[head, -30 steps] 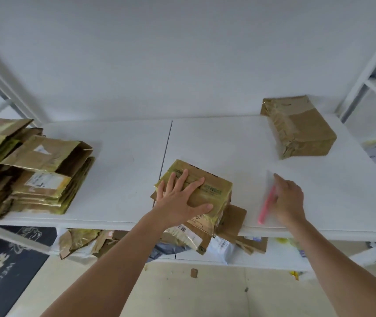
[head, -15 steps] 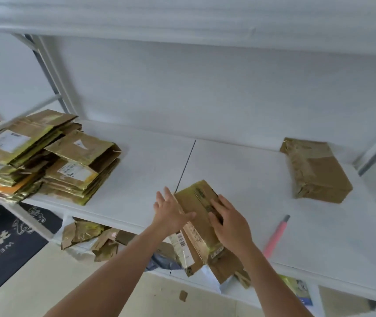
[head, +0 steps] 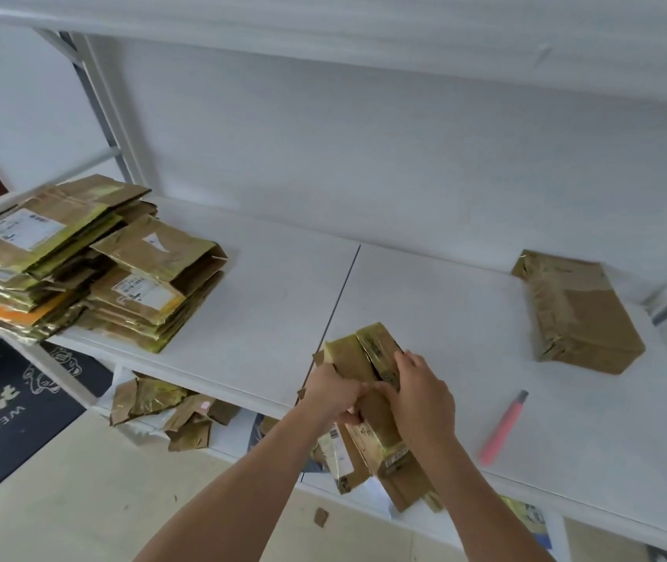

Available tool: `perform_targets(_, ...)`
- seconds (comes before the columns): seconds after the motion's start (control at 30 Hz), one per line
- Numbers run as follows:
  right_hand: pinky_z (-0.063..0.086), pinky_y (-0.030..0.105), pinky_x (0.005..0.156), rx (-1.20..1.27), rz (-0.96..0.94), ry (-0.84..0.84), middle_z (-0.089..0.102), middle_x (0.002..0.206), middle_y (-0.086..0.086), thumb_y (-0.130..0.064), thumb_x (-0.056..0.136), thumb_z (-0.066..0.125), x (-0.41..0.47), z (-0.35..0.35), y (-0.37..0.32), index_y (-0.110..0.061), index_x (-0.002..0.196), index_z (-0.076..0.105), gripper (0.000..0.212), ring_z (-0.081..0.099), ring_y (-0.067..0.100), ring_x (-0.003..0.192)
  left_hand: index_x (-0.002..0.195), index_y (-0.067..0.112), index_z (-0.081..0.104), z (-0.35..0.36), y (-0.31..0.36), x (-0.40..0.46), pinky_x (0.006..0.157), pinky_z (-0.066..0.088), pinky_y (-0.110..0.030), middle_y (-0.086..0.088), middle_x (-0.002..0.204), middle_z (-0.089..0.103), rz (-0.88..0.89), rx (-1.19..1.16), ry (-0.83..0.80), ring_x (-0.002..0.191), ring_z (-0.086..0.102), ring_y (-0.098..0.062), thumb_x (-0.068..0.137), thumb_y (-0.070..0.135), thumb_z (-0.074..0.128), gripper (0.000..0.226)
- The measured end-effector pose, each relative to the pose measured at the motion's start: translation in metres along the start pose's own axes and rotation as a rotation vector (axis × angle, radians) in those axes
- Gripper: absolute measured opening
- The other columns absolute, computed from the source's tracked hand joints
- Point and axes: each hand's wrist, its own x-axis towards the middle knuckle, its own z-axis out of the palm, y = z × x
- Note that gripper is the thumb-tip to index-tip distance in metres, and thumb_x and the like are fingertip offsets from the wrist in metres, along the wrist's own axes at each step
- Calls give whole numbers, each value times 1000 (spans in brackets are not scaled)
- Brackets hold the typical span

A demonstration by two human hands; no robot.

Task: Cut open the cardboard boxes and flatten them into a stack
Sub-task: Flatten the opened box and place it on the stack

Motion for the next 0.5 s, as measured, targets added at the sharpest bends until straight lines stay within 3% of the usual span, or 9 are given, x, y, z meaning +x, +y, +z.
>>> perform_targets(0.13, 50, 27, 82, -171, -53, -27, 39, 150, 6, -32, 106, 36, 2, 8, -2, -9, 146, 35, 47, 64, 20, 100, 92, 11, 49, -2, 2, 2, 72, 62, -42, -3, 82, 55, -22, 22, -15, 78, 73, -35, 90, 12, 70, 21)
perform_targets(0.2, 50, 27, 80, -165, -73, -63, 37, 154, 7, -34, 107, 32, 4, 5, 0, -8, 147, 34, 48, 65, 21, 98, 102, 10, 48, -3, 1, 3, 72, 62, -42, -2, 85, 54, -25, 24, -23, 77, 73, -33, 90, 12, 71, 25)
perform_targets(0.33, 48, 28, 83, -160, -116, -123, 34, 157, 4, -37, 107, 27, 9, -7, 2, -11, 146, 36, 47, 64, 21, 106, 104, 10, 47, -2, 3, 4, 70, 62, -41, -3, 86, 53, -37, 14, -26, 77, 72, -34, 89, 12, 71, 28)
perform_targets(0.5, 47, 33, 91, -88, -125, -132, 50, 144, 5, -34, 106, 35, 6, -19, 0, -12, 137, 48, 40, 60, 22, 116, 107, 7, 50, -2, 2, 6, 66, 62, -39, -7, 89, 57, -41, 19, -16, 64, 70, -30, 89, 9, 70, 27)
